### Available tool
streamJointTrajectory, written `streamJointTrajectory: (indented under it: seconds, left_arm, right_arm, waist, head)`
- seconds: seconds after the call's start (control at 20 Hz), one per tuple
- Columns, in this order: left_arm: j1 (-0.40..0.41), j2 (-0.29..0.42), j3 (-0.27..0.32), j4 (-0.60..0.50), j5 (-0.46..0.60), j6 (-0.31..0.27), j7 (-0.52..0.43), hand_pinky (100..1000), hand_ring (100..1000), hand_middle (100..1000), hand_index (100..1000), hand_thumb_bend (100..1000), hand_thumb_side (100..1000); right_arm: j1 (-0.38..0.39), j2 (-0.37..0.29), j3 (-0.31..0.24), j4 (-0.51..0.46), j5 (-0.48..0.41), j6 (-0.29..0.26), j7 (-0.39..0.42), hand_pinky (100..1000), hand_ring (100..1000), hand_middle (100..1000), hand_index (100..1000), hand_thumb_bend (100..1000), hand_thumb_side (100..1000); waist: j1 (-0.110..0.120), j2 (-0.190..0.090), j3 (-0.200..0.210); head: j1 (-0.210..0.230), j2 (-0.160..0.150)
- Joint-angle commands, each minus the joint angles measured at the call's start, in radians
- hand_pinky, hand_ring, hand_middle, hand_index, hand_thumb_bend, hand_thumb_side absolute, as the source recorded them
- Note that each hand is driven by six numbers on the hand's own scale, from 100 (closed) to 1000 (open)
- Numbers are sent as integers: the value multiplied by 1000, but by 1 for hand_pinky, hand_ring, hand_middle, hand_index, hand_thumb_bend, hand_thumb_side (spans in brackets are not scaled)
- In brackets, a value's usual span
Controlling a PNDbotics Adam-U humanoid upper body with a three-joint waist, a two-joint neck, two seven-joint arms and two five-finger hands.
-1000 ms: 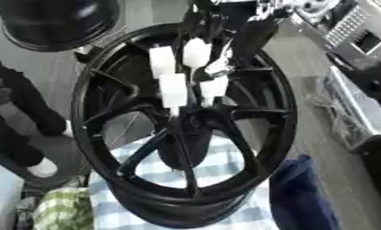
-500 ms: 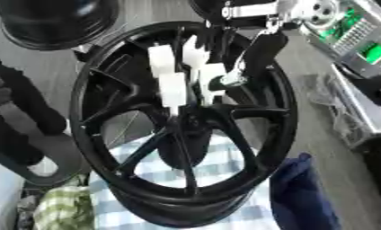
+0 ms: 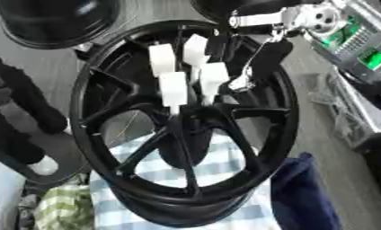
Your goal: Pull the pin out of the wheel hub.
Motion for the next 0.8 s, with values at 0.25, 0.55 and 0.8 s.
streamJointTrajectory:
  seconds: [0.25, 0.55, 0.8]
  left_arm:
    - [-12, 14, -2, -14, 0, -1, -8, 743, 651, 625, 648, 157, 641]
    - [-11, 13, -1, -15, 1, -1, -8, 744, 652, 626, 648, 154, 644]
    - [-11, 11, 0, -15, 1, -1, -7, 744, 652, 626, 648, 151, 647]
  right_arm:
    - [-9, -14, -9, 10, 5, -7, -8, 782, 672, 680, 773, 484, 252]
    - [-7, -7, -6, 16, 0, -2, -11, 778, 668, 677, 770, 485, 256]
    - [-2, -2, -5, 22, -4, 3, -11, 777, 664, 673, 766, 479, 256]
  waist:
    - [1, -10, 2]
    - [1, -8, 5]
    - [0, -6, 8]
  head:
    - [-1, 6]
    - [-2, 6]
    - [-2, 6]
